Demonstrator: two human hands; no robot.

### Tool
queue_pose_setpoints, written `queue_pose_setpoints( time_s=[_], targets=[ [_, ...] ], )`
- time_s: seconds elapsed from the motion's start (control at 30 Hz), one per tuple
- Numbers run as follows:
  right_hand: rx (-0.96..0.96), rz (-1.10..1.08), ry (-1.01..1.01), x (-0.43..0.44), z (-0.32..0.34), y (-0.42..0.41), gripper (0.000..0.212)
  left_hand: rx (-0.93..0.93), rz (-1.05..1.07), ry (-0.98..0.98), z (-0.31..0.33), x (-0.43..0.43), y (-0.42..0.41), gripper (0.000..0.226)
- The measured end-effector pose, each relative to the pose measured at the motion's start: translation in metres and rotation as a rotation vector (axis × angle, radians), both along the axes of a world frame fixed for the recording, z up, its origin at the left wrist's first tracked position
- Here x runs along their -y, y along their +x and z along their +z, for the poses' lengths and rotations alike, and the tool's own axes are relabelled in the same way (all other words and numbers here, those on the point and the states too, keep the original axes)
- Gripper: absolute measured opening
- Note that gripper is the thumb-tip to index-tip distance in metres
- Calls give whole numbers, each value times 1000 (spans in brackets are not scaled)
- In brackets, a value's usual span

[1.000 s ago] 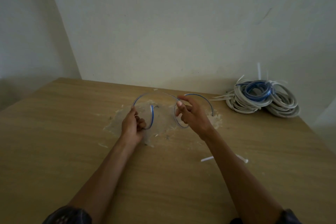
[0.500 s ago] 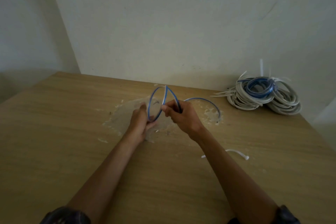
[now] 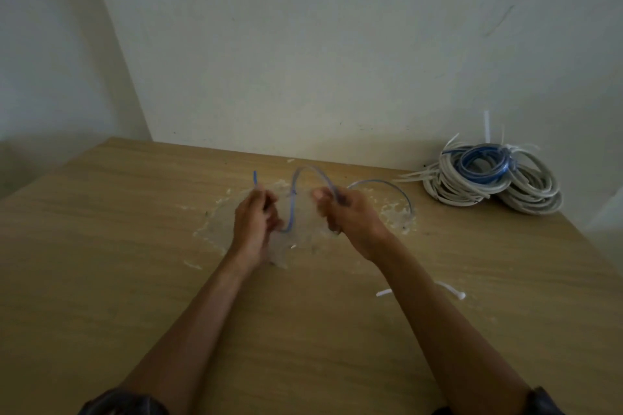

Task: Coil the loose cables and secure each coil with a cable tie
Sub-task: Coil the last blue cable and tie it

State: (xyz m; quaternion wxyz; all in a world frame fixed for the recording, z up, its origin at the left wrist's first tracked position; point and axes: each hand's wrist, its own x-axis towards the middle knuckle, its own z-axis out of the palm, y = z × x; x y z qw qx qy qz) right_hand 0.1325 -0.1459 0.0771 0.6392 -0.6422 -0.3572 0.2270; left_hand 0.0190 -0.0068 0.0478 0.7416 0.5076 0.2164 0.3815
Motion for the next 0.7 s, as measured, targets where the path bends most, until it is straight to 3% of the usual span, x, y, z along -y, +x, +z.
queue_pose_setpoints(
  time_s=[0.1, 0.13, 0.2, 0.27, 0.4, 0.47, 0.57, 0.7],
  targets=[
    [-627, -59, 313, 15, 14, 36, 16, 153, -96, -371, -3, -29, -10, 47],
    [-725, -107, 373, 18, 16, 47, 15, 191, -120, -440, -5, -35, -12, 46],
    [-727, -165, 396, 23, 16, 56, 17, 214, -154, -487, -6, -35, -14, 41],
    [-474, -140, 296, 23, 15, 50, 21, 203, -192, -478, -4, -24, -9, 39],
    [371, 138, -128, 7, 10, 3, 28, 198, -267, -448, -3, -8, -1, 40],
    [638, 220, -277, -5, 2, -18, 21, 173, -296, -422, -3, -4, -4, 36],
    [831, 201, -394, -8, -2, -26, 18, 161, -317, -444, -1, 0, -7, 33],
    [848, 224, -541, -2, 2, -23, 17, 275, -382, -582, 3, -4, -9, 40]
  ],
)
